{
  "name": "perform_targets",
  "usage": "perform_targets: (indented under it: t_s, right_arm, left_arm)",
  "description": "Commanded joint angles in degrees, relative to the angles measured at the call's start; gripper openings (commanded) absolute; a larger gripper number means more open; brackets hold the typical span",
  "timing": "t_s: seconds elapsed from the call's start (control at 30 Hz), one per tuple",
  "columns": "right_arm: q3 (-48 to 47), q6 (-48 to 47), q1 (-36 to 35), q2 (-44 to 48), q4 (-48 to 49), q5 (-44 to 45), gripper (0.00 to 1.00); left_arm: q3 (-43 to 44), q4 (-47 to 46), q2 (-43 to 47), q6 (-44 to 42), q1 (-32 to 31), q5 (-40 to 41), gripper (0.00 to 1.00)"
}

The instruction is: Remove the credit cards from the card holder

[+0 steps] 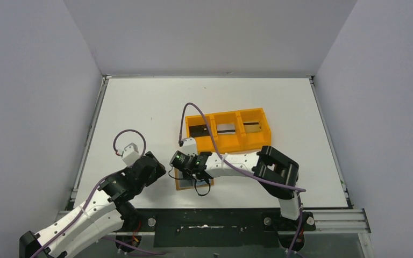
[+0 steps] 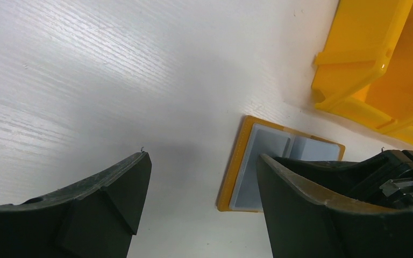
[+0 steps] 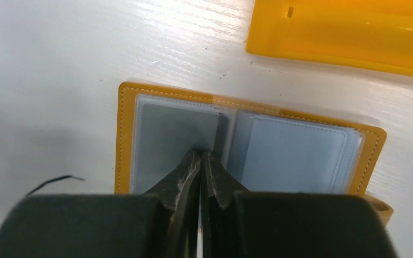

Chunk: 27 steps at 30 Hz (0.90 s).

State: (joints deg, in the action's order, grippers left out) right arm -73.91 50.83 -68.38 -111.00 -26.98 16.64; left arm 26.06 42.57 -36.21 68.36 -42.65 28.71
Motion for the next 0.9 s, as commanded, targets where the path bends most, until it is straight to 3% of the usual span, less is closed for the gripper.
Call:
perform_targets:
  t_s: [0.0,0.17,0.3,0.53,0.73,0.87]
  right_arm:
    - [2.6,0.4,1.4,3.6,5.4,-3.3,0.01]
    - [1.2,0.1,0.5,5.0,2.9,-0.5,0.3]
    - [-0.1,1.1,-0.3,4.2,-0.3,2.2,0.39]
    - [-2.4,0.8,-1.4,1.4,-1.9,2.8,0.43]
    - [-5.0,2.4,-1.8,-2.8,-6.9,4.1,0.33]
    - [-4.5,3.3,-1.6,-3.3,-7.3,3.5,0.34]
  left_arm:
    - [0.3,-3.5,-0.5,-1.2,0.2,-1.0,0.71]
    - [0.6,-3.3,-0.6,-1.2,0.2,-0.7,0.72]
    - [0.9,-2.5,0.0,0.0,0.3,0.3,0.71]
    - [0.9,-1.4,1.2,0.6,0.2,1.2,0.72]
    - [0.8,-1.3,1.4,0.7,0.2,1.0,0.72]
    - [0.7,-1.5,1.4,0.7,0.2,0.8,0.71]
